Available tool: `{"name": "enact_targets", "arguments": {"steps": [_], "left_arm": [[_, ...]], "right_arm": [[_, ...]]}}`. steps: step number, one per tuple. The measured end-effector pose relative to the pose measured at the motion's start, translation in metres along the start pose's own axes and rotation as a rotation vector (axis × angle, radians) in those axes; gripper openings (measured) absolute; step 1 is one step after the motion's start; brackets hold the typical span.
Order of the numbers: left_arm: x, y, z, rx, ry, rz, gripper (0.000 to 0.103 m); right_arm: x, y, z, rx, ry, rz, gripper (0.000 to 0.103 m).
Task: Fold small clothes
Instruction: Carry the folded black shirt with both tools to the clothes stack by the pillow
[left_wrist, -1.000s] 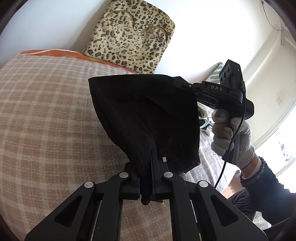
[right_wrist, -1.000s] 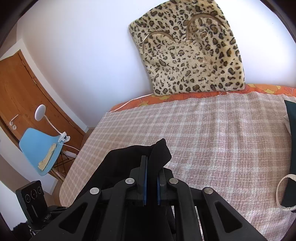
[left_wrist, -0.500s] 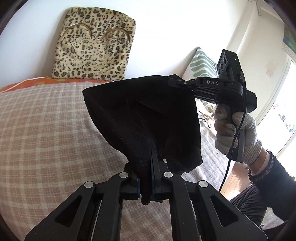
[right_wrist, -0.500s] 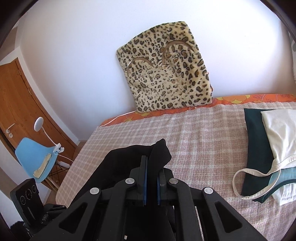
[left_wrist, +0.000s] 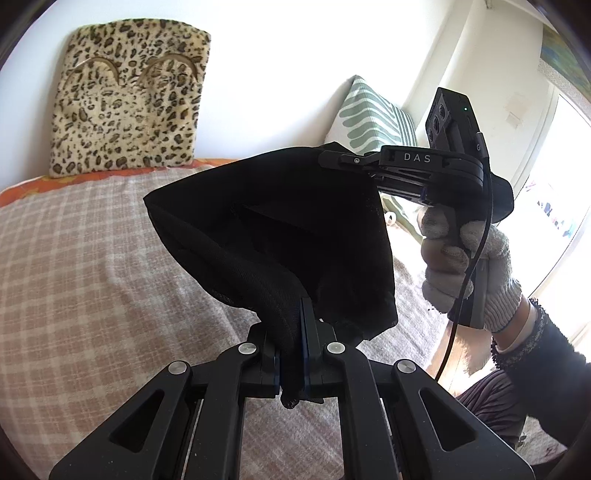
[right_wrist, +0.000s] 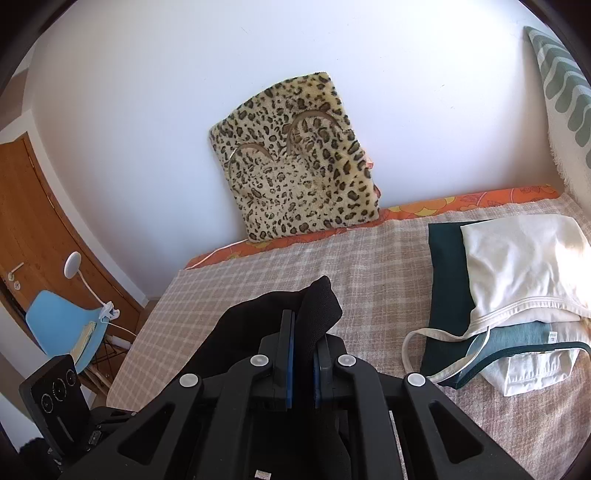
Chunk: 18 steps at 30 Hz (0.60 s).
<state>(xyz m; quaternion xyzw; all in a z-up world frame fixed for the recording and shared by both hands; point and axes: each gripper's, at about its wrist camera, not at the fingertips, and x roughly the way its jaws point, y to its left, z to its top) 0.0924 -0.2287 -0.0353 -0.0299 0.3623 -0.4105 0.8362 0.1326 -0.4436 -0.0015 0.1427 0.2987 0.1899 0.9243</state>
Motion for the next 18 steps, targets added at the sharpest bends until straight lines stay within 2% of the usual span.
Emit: {"name": "enact_targets", "arguments": {"steps": [9,18], "left_arm": [[0.045,-0.036,0.022,0.059,0.014,-0.061,0.006],[0.09,-0.062,0.058,0.091,0.002,-0.1,0.006]], "right_arm": [[-0.037,-0.045,0.016,0.028,-0.037,-0.057,0.005],[-0.066,-0.101,0.049,0.057,-0.069,-0.136,0.005]]}}
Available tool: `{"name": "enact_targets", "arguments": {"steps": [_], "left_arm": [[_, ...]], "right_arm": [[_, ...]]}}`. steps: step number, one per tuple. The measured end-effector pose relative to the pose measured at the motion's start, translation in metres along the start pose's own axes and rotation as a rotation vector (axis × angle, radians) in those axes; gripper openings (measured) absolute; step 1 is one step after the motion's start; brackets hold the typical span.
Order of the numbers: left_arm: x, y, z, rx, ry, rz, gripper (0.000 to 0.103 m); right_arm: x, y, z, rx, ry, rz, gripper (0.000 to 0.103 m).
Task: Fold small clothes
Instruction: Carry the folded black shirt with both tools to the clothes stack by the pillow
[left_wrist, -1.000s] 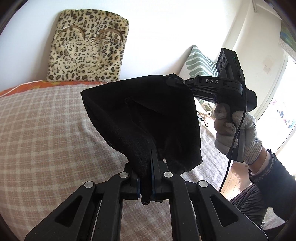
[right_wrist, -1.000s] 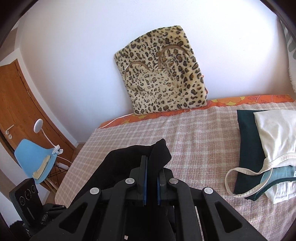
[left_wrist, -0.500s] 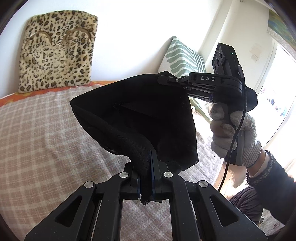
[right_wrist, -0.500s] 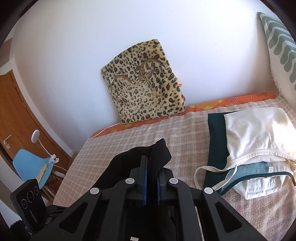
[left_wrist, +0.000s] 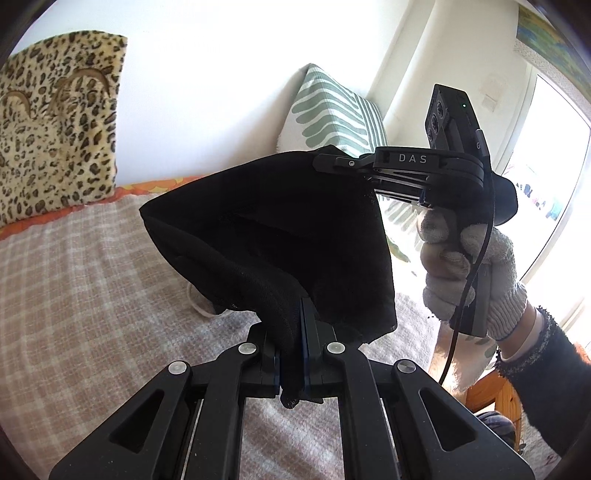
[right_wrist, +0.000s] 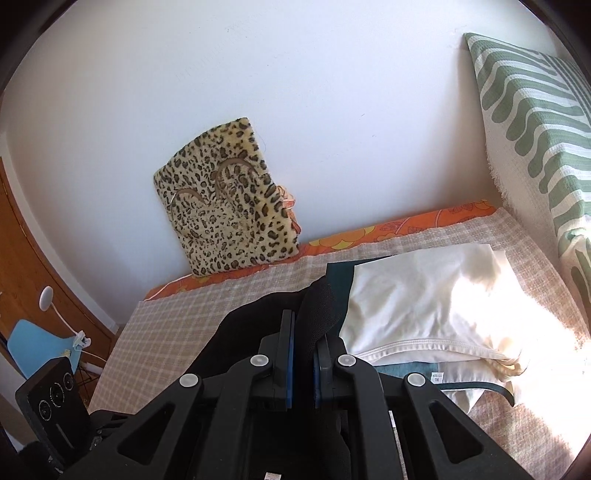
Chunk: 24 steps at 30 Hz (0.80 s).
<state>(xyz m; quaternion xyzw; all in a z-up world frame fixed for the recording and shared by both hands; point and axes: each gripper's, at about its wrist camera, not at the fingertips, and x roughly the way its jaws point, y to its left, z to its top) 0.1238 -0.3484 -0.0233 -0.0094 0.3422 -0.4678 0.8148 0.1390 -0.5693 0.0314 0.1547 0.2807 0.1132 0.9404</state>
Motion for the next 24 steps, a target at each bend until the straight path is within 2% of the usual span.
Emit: {"name": "enact_targets", "arguments": {"steps": [13,24], "left_arm": [[0.065,-0.005,0.054,0.038,-0.027,-0.012,0.006],[0.125,0.01,0.078,0.068,-0.016,0.024,0.006]], "right_arm": [[0.015,-0.069,0.064,0.018,-0.033,-0.09,0.005],[0.07,-0.127,0.101,0.029,-0.012,-0.138,0.005]]}}
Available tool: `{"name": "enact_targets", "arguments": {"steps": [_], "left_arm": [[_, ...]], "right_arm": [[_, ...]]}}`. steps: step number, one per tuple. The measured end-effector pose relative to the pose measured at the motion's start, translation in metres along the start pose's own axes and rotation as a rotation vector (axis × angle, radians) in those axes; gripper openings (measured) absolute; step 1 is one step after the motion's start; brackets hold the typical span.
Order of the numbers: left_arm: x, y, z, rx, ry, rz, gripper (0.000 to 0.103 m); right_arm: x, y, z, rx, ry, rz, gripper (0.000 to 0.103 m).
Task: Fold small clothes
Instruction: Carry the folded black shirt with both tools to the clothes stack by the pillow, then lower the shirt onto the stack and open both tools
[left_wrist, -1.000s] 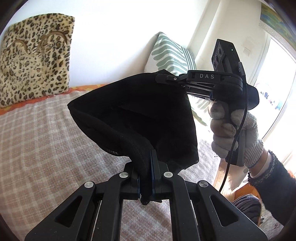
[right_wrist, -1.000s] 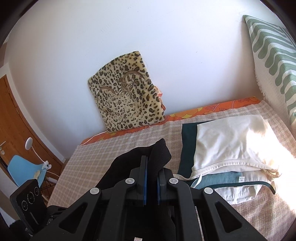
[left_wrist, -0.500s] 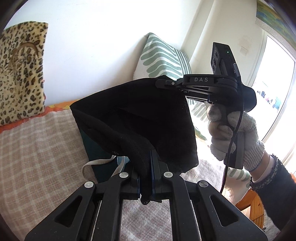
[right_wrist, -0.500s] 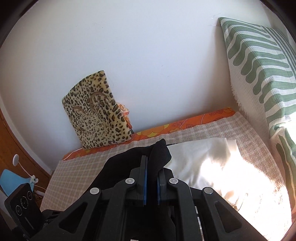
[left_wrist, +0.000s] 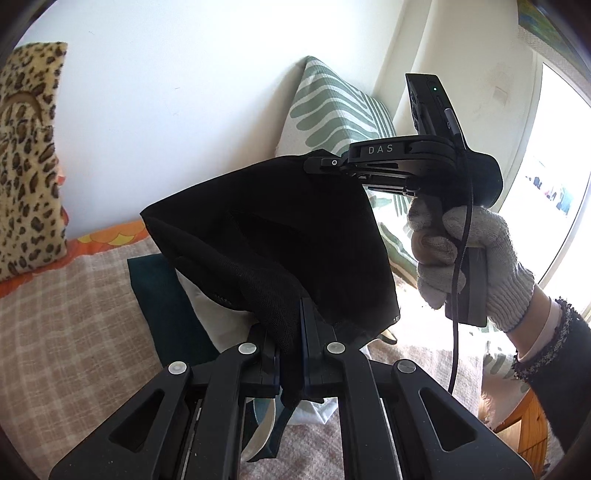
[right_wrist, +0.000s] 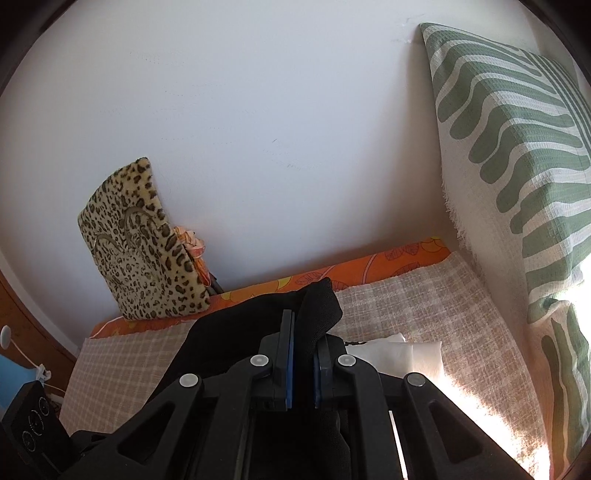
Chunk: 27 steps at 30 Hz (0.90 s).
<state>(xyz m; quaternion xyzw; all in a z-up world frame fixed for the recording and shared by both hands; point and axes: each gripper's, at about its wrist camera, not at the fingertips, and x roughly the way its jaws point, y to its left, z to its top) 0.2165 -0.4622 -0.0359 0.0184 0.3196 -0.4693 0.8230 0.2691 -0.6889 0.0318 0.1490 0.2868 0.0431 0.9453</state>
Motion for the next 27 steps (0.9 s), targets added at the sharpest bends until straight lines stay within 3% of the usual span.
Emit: {"name": "enact_targets", "arguments": {"steps": [9,10,13,15,17,21,27], "left_arm": [[0.019,0.019,-0.017,0.008,0.086,0.024,0.006],[0.02,0.019,-0.02,0.01,0.11,0.022,0.008],[0.017,0.017,-0.028,0.012,0.141,0.03,0.024],[0.013,0.013,-0.032,0.033,0.147,0.054,0.041],[0.012,0.011,-0.034,0.042,0.156,0.069,0.049],[-0.002,0.01,-0.039,0.055,0.16,0.071,0.049],[-0.022,0.006,-0.043,0.057,0.146,0.079,0.049]], "right_arm": [[0.065,-0.032,-0.004,-0.013,0.08,-0.044,0.005],[0.069,-0.034,-0.005,-0.023,0.088,-0.055,0.006],[0.076,-0.041,-0.007,-0.046,0.11,-0.14,0.02],[0.074,-0.045,-0.006,-0.063,0.103,-0.215,0.028],[0.066,-0.047,-0.007,-0.075,0.097,-0.266,0.032],[0.033,-0.044,-0.016,-0.103,0.066,-0.28,0.034],[-0.005,-0.048,-0.057,-0.079,0.11,-0.207,0.036]]}}
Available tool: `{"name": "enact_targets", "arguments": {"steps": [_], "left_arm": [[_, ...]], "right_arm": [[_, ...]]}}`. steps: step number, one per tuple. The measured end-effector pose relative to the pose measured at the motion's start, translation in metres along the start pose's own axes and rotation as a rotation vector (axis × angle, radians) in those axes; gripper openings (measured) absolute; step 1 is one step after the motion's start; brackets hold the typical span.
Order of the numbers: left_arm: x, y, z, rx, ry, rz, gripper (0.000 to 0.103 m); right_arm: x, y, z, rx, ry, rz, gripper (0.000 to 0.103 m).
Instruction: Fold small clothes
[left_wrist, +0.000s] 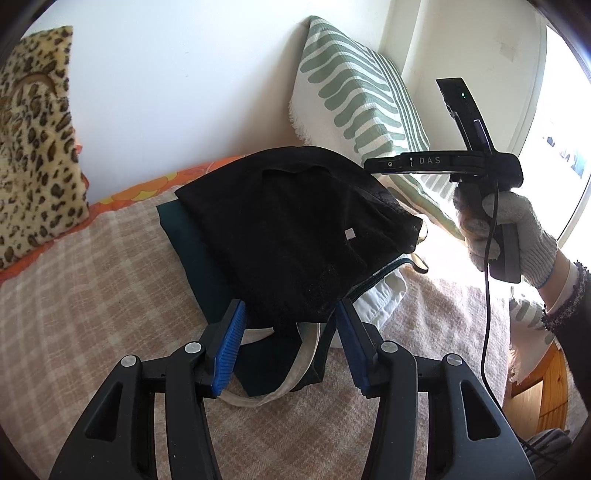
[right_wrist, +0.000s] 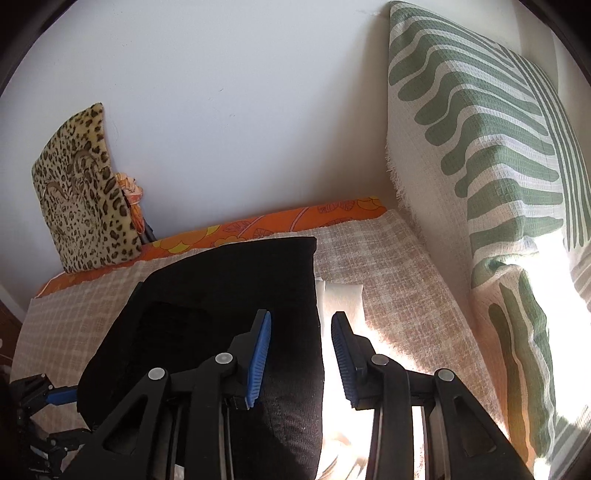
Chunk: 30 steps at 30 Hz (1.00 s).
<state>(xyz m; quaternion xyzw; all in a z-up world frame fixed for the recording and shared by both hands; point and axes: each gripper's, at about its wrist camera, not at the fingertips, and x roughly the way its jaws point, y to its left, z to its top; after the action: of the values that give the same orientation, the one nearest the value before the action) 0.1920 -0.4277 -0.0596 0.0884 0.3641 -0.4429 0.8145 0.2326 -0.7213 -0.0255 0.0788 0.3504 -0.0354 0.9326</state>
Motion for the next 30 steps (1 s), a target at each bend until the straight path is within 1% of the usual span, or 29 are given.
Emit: {"name": "enact_targets", "arguments": {"steps": [1,3,6,7,9,12,14,17,19,20,21,25,26,30], "left_arm": [[-0.002,0.001,0.0,0.002,-0.001,0.005,0.049],[-0.007,0.003,-0.002,0.003,-0.006,0.017,0.049],[-0.014,0.005,-0.005,0.007,-0.01,0.033,0.049],[-0.016,0.006,-0.006,0.006,-0.01,0.039,0.049],[-0.021,0.008,-0.007,0.004,-0.011,0.046,0.049],[-0.027,0.008,-0.008,0.009,-0.014,0.066,0.049],[-0.032,0.008,-0.009,0.009,-0.021,0.079,0.05],[-0.043,0.007,-0.01,-0.003,-0.038,0.084,0.06],[-0.051,0.004,-0.01,-0.002,-0.052,0.091,0.061],[-0.055,0.003,-0.011,-0.001,-0.057,0.093,0.065],[-0.059,0.002,-0.012,0.001,-0.064,0.099,0.071],[-0.076,-0.005,-0.015,0.021,-0.094,0.124,0.078],[-0.081,-0.007,-0.015,0.024,-0.101,0.132,0.08],[-0.097,-0.01,-0.018,0.027,-0.127,0.151,0.081]], "right_arm": [[0.0,0.002,-0.008,-0.02,0.015,-0.005,0.036],[0.004,0.004,-0.024,-0.075,0.059,-0.057,0.035],[0.019,-0.002,-0.044,-0.143,0.154,-0.207,0.034],[0.021,-0.005,-0.048,-0.156,0.175,-0.241,0.034],[0.022,-0.011,-0.05,-0.143,0.195,-0.266,0.033],[0.009,-0.013,-0.045,-0.108,0.159,-0.258,0.034],[-0.004,-0.002,-0.041,-0.123,0.118,-0.247,0.035],[-0.02,0.015,-0.037,-0.136,0.067,-0.218,0.036],[-0.028,0.027,-0.036,-0.125,0.041,-0.192,0.042],[-0.033,0.033,-0.037,-0.121,0.03,-0.184,0.048],[-0.036,0.038,-0.037,-0.118,0.019,-0.177,0.056],[-0.053,0.061,-0.043,-0.128,-0.019,-0.164,0.064],[-0.057,0.066,-0.044,-0.126,-0.029,-0.164,0.068],[-0.075,0.079,-0.049,-0.108,-0.068,-0.155,0.081]]}}
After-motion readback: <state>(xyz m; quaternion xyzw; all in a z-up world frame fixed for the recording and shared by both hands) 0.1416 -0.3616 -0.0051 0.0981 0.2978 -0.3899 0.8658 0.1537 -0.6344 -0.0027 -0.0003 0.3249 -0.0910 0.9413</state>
